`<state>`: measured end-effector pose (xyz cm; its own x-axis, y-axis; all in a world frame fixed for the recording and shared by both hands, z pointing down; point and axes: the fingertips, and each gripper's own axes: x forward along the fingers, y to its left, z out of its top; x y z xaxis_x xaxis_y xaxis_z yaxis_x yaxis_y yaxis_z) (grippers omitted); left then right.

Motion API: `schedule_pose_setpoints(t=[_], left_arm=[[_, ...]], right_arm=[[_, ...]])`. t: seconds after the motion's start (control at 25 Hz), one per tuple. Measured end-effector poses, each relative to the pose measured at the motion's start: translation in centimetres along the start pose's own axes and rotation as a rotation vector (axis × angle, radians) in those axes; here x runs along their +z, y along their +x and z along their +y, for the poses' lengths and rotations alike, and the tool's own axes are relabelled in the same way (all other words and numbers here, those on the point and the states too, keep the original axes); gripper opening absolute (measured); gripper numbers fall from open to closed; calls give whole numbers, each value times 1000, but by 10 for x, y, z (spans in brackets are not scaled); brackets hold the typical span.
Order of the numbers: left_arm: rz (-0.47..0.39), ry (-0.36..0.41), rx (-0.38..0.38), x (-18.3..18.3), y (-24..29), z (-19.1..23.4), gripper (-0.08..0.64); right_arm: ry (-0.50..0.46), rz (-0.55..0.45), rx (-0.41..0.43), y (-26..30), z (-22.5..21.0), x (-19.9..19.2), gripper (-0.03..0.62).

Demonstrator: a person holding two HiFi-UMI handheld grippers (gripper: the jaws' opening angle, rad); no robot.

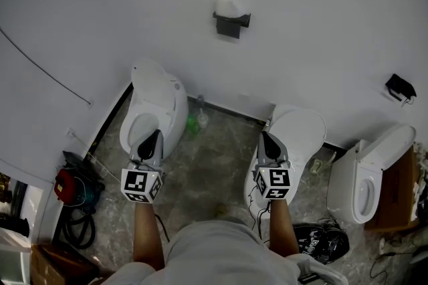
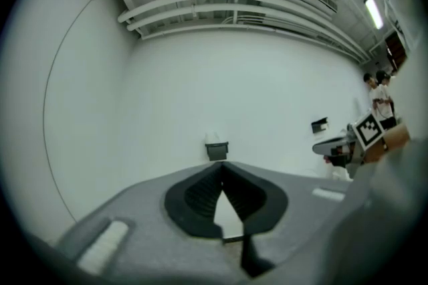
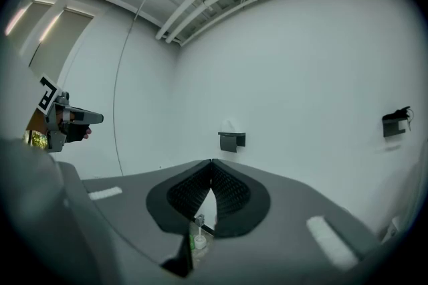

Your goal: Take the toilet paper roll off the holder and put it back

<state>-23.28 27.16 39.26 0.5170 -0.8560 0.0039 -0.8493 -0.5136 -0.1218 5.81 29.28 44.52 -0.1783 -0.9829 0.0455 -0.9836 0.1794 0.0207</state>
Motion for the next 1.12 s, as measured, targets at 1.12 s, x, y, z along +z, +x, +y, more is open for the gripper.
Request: schedule_pose_setpoints(t=[1.12], left_arm=[[15,-4,-43,-17,134,3,0]], right_arm=[[29,12,22,105,-63,-8,0]])
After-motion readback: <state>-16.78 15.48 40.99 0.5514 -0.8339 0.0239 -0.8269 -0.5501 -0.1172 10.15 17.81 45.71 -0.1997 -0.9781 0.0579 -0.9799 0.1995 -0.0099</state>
